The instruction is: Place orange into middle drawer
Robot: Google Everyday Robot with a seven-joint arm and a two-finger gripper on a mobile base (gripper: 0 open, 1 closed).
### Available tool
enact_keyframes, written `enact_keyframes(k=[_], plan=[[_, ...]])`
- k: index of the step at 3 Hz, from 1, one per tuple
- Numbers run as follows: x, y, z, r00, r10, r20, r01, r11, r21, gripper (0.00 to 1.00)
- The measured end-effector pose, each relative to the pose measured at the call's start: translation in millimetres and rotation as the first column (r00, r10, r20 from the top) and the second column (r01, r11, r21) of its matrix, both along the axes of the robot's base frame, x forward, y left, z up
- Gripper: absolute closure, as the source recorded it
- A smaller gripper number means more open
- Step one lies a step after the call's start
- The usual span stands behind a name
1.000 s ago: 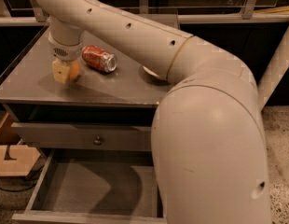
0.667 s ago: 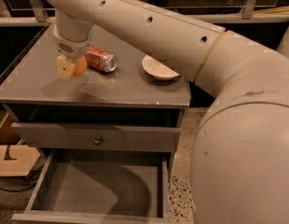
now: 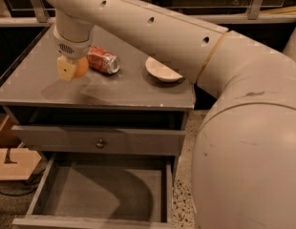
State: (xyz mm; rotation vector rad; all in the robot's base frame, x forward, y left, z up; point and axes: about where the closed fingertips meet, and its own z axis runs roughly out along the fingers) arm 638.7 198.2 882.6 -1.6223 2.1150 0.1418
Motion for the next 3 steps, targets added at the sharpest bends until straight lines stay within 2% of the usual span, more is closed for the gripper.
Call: enact_keyframes(k=[1, 3], plan=[[-3.0, -0.8, 0.0, 1.0, -0.002, -0.002, 0.002, 1.0, -0.001, 1.0], [-89.8, -21.2, 3.9, 0.9975, -0.041, -0.058, 0.04, 0.999, -0.009, 1.0]])
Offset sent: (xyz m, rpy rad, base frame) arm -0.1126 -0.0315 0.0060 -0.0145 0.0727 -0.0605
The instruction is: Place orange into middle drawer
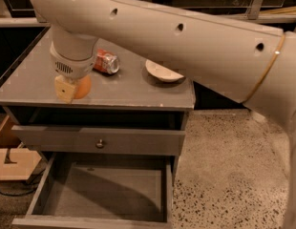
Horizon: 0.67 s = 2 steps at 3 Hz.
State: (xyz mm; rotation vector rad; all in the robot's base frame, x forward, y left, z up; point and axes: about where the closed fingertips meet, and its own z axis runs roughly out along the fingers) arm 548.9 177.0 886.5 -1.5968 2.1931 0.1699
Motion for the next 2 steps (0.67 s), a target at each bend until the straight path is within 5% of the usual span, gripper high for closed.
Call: enact_keyframes(k=[2], plan=[[-32.1, 1.0, 1.4, 0.9982, 0.044, -0.041, -0.043, 0.999, 0.021, 1.0]])
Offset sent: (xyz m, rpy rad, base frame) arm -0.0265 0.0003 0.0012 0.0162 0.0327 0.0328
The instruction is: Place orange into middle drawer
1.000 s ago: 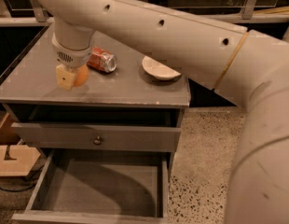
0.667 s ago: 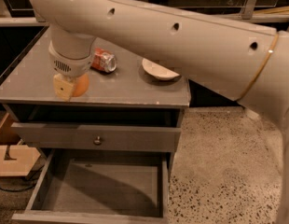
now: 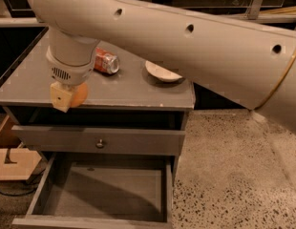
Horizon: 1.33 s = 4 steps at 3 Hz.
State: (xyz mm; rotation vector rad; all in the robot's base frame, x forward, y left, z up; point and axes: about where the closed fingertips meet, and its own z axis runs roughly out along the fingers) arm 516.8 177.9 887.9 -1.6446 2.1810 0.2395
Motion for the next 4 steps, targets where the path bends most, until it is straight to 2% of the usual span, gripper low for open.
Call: enact_keyframes(k=[1, 3, 4], plan=[[-3.6, 3.1, -19.8, 0.9977, -0.066, -0.013, 0.066, 0.998, 0.015, 1.0], [-44.7, 5.2, -70.0, 0.9817, -0.169, -0.088, 0.173, 0.984, 0.045, 1.0], [-46.9, 5.0, -75.2, 0.9808, -0.172, -0.092, 0.176, 0.983, 0.044, 1.0]])
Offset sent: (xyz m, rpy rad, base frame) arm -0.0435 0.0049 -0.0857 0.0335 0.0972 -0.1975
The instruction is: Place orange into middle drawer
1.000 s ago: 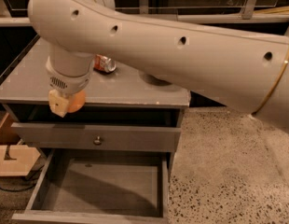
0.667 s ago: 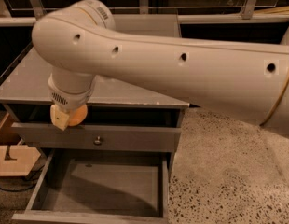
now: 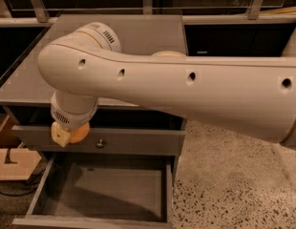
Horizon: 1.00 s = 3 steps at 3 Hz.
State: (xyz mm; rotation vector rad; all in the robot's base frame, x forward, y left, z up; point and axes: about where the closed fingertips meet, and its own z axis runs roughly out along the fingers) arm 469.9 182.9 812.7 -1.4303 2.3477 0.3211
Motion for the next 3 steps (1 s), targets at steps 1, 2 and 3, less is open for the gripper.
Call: enact_keyframes(k=[1, 2, 3], plan=[[-3.9, 2.3, -5.7, 0.9998, -0.002, -0.02, 0.002, 1.0, 0.01, 1.0], [-19.8, 11.6, -36.9, 0.9949, -0.025, -0.097, 0.029, 0.999, 0.045, 1.0], [-28.0, 21.4, -69.1, 0.9883, -0.032, -0.149, 0.043, 0.997, 0.066, 1.0]])
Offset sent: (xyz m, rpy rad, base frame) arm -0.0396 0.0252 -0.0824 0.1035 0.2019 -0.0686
